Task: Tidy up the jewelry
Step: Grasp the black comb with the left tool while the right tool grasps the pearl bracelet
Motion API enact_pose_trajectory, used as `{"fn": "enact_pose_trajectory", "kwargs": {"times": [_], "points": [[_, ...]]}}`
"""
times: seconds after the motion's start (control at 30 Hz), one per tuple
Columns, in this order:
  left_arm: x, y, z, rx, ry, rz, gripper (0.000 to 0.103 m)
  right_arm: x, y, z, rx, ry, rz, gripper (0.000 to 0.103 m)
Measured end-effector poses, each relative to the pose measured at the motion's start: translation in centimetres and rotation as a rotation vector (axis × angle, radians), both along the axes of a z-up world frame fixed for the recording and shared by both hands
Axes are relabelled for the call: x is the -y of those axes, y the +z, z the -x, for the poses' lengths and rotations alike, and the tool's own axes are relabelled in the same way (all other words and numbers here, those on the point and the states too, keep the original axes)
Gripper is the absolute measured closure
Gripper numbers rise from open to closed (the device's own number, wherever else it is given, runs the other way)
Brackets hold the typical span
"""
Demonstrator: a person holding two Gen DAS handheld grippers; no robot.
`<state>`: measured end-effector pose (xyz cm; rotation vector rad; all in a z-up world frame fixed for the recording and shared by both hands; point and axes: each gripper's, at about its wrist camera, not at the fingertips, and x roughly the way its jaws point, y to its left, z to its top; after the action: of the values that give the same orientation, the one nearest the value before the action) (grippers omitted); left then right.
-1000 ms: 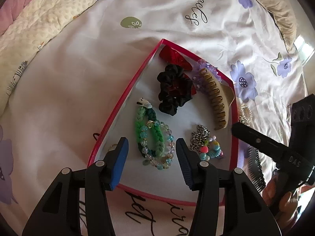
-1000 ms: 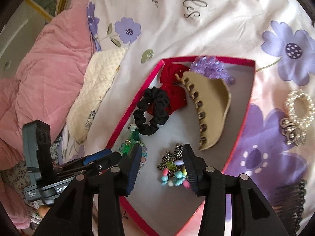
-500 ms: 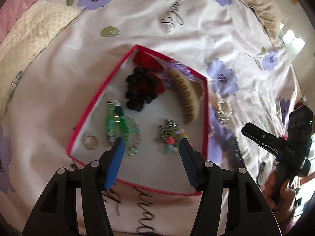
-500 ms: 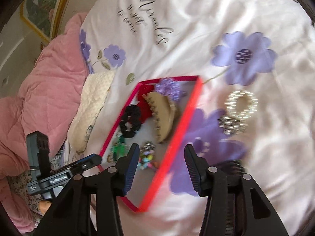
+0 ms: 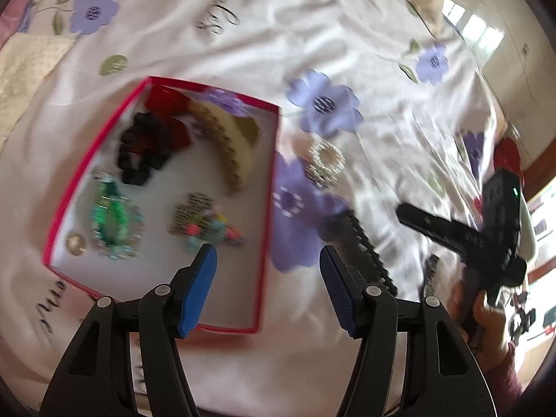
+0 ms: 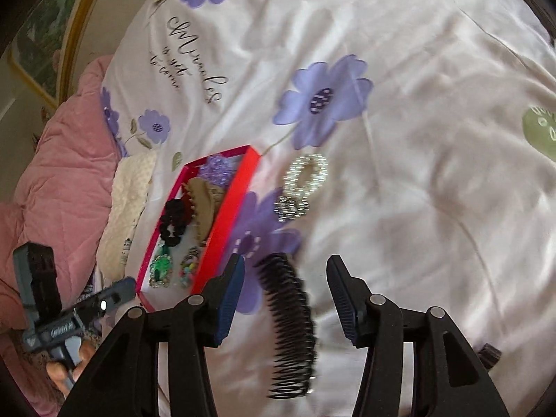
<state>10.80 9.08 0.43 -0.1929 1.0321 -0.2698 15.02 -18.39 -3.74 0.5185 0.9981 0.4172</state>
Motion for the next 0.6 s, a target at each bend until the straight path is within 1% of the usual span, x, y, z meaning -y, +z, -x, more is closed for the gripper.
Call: {"fn": "enact_pose_trajectory", "kwargs": {"times": [0.13, 0.27, 0.37, 0.5, 0.6], "points": [[2.9, -0.9, 0.5, -0.028, -0.055, 0.004, 0.039, 0.8, -0.6, -0.9, -0.008, -0.009, 0.005, 0.051], [6.0, -2.1, 0.8, -0.064, -0.113, 0.002, 0.038, 0.9, -0.9, -2.3, -0.003, 0.0, 0.031, 0.051], [7.9, -2.9, 0.5, -0.09, -0.139, 0.012, 0.033, 0.9, -1.0, -3.6, 0.005, 0.006, 0.045, 0.051], [9.3, -4.2, -0.3, -0.13, -0.145, 0.03, 0.029, 0.3, -1.4, -6.0, 0.01, 0.029, 0.077, 0.051], [10.3, -5.3, -1.2, -0.164, -0.138, 0.037, 0.029, -0.5, -1.9, -7.8, 0.007, 0.053, 0.109, 0.051]]}}
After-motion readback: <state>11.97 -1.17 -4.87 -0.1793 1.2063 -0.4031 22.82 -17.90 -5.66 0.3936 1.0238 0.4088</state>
